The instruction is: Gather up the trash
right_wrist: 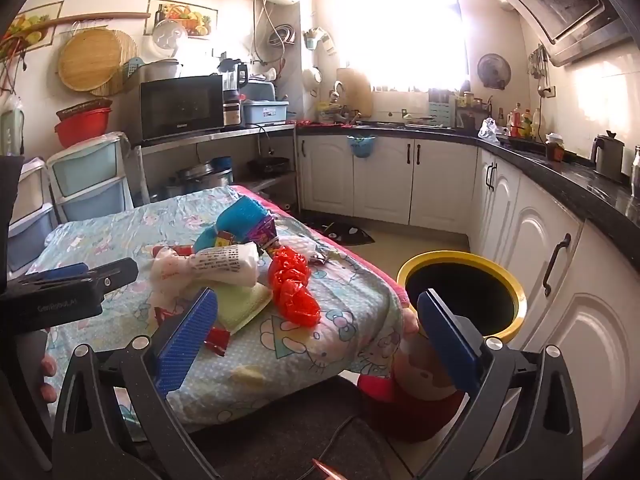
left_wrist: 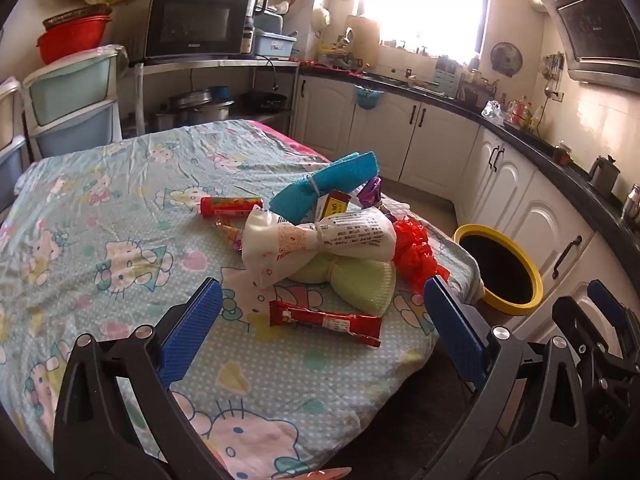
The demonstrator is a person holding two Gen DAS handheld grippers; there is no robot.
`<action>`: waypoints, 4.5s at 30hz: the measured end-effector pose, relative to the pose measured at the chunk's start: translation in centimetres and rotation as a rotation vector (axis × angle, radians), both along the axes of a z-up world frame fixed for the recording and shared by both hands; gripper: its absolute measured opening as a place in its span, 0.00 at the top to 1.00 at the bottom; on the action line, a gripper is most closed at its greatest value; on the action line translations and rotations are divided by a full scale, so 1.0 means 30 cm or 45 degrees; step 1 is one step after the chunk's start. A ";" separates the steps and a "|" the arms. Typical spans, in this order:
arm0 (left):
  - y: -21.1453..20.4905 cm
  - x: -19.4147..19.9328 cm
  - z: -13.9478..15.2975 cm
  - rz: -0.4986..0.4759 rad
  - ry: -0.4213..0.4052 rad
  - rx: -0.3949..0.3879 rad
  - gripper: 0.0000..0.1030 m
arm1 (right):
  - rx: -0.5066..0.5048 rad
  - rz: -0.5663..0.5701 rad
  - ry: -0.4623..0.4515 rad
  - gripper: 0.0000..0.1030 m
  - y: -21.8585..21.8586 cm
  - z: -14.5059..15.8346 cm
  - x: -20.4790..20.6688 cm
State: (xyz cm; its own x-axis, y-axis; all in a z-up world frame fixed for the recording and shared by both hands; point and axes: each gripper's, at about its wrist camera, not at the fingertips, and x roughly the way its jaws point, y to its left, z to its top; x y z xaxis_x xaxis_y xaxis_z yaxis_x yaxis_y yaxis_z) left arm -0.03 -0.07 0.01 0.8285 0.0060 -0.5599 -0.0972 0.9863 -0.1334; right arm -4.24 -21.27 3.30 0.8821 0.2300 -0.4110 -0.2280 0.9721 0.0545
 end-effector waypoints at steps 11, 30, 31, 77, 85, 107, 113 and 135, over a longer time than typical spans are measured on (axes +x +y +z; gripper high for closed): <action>-0.024 0.000 0.016 -0.003 -0.013 0.012 0.10 | 0.006 -0.005 -0.006 0.06 -0.002 -0.009 -0.004; -0.017 -0.003 0.029 -0.006 -0.021 0.017 0.10 | -0.004 -0.013 -0.008 0.06 0.007 0.007 -0.010; -0.019 -0.002 0.029 -0.007 -0.020 0.018 0.10 | -0.004 -0.012 -0.009 0.06 0.006 0.007 -0.010; 0.066 0.018 0.018 0.042 0.007 -0.014 0.10 | -0.059 0.057 0.024 0.06 0.049 0.004 0.027; 0.247 0.087 0.023 0.153 0.057 -0.106 0.10 | -0.135 0.185 0.000 0.06 0.161 0.039 0.103; 0.391 0.468 -0.186 -0.054 0.329 -0.614 0.31 | -0.247 0.195 0.371 0.08 0.226 -0.182 0.566; 0.415 0.480 -0.241 -0.064 0.386 -0.716 0.42 | -0.185 0.257 0.533 0.37 0.236 -0.267 0.650; 0.406 0.345 -0.058 -0.108 0.245 -0.546 0.78 | 0.027 0.327 0.513 0.69 0.144 -0.173 0.584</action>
